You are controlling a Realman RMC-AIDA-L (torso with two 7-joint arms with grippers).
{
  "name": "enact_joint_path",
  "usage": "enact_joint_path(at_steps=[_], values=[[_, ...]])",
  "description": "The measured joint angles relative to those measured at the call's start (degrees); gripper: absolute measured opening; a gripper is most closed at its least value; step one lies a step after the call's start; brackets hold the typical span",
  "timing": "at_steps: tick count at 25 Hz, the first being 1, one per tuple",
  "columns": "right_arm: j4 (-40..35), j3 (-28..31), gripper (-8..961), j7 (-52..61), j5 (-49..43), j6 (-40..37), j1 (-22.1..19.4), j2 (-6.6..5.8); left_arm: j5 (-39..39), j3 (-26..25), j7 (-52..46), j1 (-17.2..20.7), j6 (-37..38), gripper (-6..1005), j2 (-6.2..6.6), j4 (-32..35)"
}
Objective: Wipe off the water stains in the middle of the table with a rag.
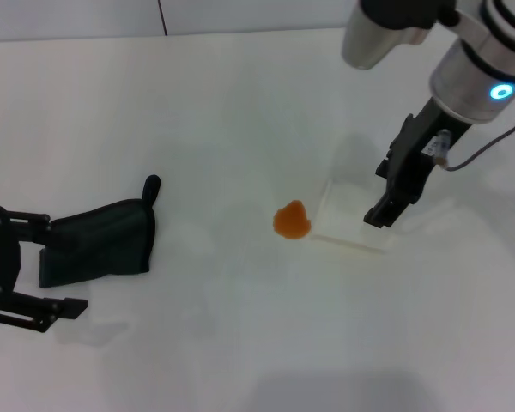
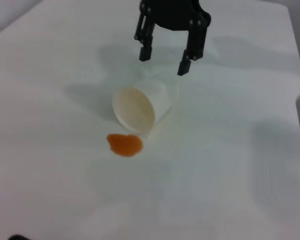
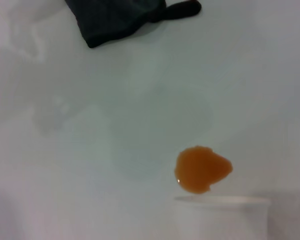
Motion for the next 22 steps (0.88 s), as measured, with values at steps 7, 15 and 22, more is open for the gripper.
enact_joint_path(at_steps=[7, 15, 22], values=[[10.05, -2.85, 740, 4.11, -0.48, 3.91, 6.89, 0.47, 1.66, 0.09, 0.17, -0.38, 0.01, 816, -0.87, 0.01], [22.21, -6.27, 740, 4.81, -0.15, 7.19, 13.80, 0.70, 1.89, 0.10, 0.29, -0.88, -0.02, 815, -1.08, 0.01], [24.99, -7.61, 740, 5.03, 0.48, 8.68, 14.67, 0.69, 1.91, 0.09, -0.03, -1.54, 0.01, 815, -1.11, 0.00]])
